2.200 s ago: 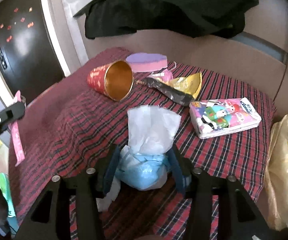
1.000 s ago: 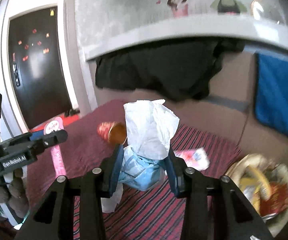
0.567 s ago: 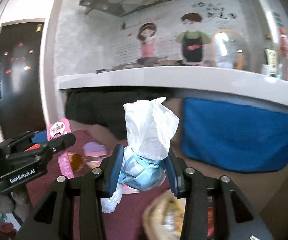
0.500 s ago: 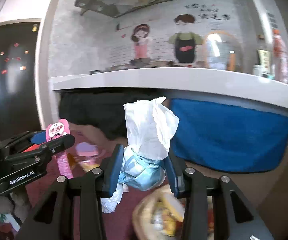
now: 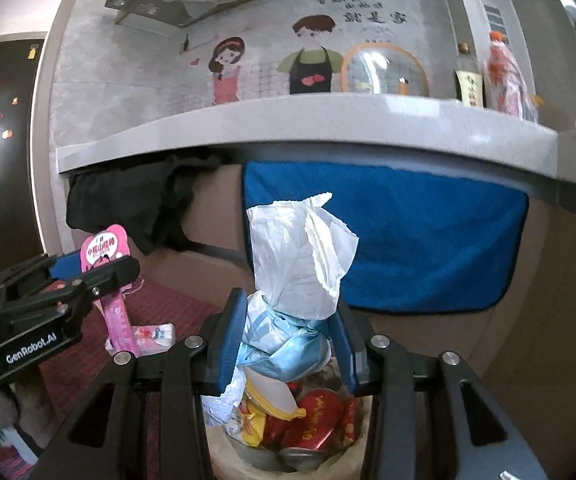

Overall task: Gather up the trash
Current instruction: 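Carry the lollipop packet and tissue bundle in both tools over the wastebasket, then open both tools to drop the packet and tissue into the wastebasket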

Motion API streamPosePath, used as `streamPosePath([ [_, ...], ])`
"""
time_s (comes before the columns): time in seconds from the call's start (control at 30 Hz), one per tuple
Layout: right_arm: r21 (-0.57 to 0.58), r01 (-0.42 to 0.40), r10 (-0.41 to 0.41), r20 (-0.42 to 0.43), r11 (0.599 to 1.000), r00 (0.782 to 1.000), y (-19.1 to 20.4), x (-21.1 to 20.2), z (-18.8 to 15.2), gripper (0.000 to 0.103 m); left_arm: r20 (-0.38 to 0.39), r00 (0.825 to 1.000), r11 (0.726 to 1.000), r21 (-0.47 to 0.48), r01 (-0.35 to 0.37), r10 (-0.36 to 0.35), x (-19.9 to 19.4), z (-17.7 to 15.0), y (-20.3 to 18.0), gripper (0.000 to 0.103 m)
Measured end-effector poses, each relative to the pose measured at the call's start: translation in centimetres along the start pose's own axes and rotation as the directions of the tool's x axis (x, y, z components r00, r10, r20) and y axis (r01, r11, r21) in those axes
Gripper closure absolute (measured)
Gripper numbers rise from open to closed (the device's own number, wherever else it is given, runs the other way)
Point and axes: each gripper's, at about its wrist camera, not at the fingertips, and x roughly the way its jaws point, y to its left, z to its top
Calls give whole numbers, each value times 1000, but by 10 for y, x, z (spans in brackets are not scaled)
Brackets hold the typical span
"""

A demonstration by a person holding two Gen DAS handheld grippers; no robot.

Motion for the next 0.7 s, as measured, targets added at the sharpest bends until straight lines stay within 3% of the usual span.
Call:
streamPosePath([
  [0.7,66,25,-21,-65,998,998,-29,29,-30,65,-105,993,999,-13,47,-48,43,-33,-5,57],
])
